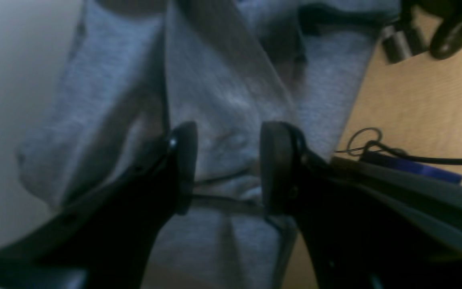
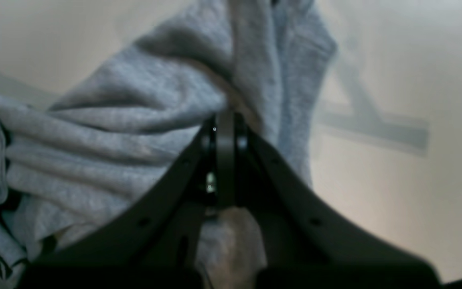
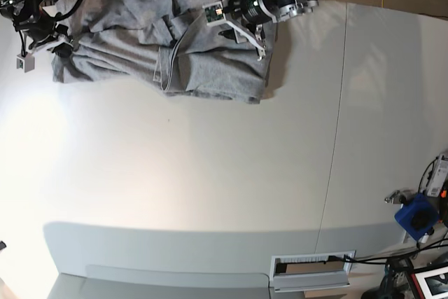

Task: Fold the T-shirt properly
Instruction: 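Regrasp the folded stack edge with the left gripper and tuck it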

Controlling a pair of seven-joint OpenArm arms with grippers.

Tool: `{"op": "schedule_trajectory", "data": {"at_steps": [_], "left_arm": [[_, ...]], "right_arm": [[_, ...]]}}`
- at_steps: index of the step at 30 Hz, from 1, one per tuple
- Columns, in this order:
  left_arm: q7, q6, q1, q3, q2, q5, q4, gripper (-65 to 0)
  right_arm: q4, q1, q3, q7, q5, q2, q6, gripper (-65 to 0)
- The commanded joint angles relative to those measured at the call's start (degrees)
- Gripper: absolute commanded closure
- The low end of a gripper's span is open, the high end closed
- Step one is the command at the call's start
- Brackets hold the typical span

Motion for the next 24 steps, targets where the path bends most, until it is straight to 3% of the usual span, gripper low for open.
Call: {"op": "schedule_trajectory", "data": {"at_steps": [1, 9, 13, 15, 18, 22, 24], "left_arm": [[-1.95, -2.14, 0.87, 1.53, 0.11, -5.18, 0.81, -26.0], [-2.12, -2.73, -6.73, 1.53, -7.19, -7.61, 0.81, -25.8], [-2.19, -8.46, -9.07, 1.51, -8.87, -11.87, 0.81, -25.8], [-3.39, -9.07, -10.25, 1.38, -8.87, -11.82, 0.81, -25.7], [-5.22, -6.25, -12.13, 0.28, -8.85, -10.97, 0.81, -25.5], [-6.64, -1.14, -14.21, -0.46, -8.9, -2.95, 0.81, -25.5], [-6.73, -0.15, -15.06, -0.46, -9.51, -2.4, 0.81, -25.5]], "right_arm": [[0.85, 0.15, 0.26, 0.9, 1.07, 0.94, 0.2, 0.0], [0.85, 0.15, 0.26, 0.92, 1.05, 0.96, 0.24, 0.0], [0.85, 0.15, 0.26, 0.9, 1.05, 0.94, 0.26, 0.0], [0.85, 0.15, 0.26, 0.9, 1.07, 0.94, 0.24, 0.0], [0.85, 0.15, 0.26, 0.87, 1.03, 0.94, 0.26, 0.0], [0.85, 0.15, 0.26, 0.87, 1.05, 0.94, 0.24, 0.0], [0.85, 0.15, 0.26, 0.9, 1.05, 0.94, 0.24, 0.0]]}}
